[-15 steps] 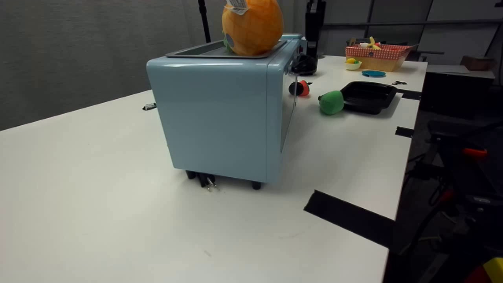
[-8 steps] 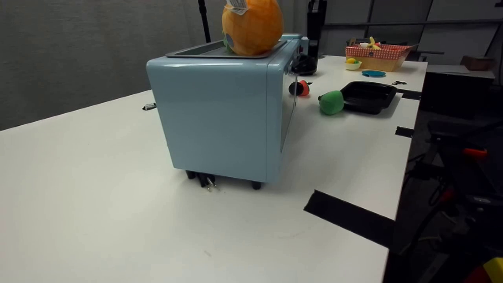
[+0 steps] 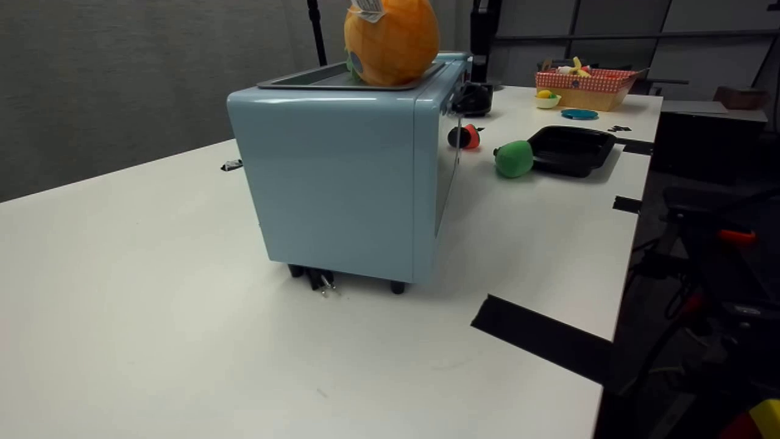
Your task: Flick the switch on the machine
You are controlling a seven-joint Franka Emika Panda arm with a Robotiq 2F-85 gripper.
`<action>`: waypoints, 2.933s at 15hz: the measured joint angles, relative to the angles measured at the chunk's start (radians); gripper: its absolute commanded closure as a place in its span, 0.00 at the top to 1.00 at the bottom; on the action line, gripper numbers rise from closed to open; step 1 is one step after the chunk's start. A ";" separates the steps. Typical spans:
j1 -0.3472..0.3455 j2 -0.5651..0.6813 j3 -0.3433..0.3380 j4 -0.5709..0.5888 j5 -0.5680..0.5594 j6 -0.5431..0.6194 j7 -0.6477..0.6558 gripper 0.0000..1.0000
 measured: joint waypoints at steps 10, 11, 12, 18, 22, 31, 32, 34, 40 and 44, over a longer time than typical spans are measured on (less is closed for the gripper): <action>0.001 0.016 0.006 0.001 0.051 0.013 -0.001 0.00; 0.003 0.017 0.009 0.001 0.064 0.014 -0.001 0.00; 0.003 0.019 0.013 0.002 0.074 0.014 -0.001 0.00; 0.003 0.021 0.017 0.004 0.102 0.014 -0.002 0.00; 0.004 0.021 0.021 0.004 0.120 0.010 -0.008 0.00; 0.009 -0.039 0.027 -0.032 0.120 -0.017 -0.040 0.00; 0.009 -0.055 0.026 -0.045 0.120 -0.017 -0.040 0.00; 0.009 -0.095 0.022 -0.077 0.120 -0.016 -0.041 0.00; 0.007 -0.227 -0.004 -0.192 0.119 0.122 -0.039 0.00; 0.007 -0.290 -0.022 -0.260 0.119 0.301 -0.028 0.00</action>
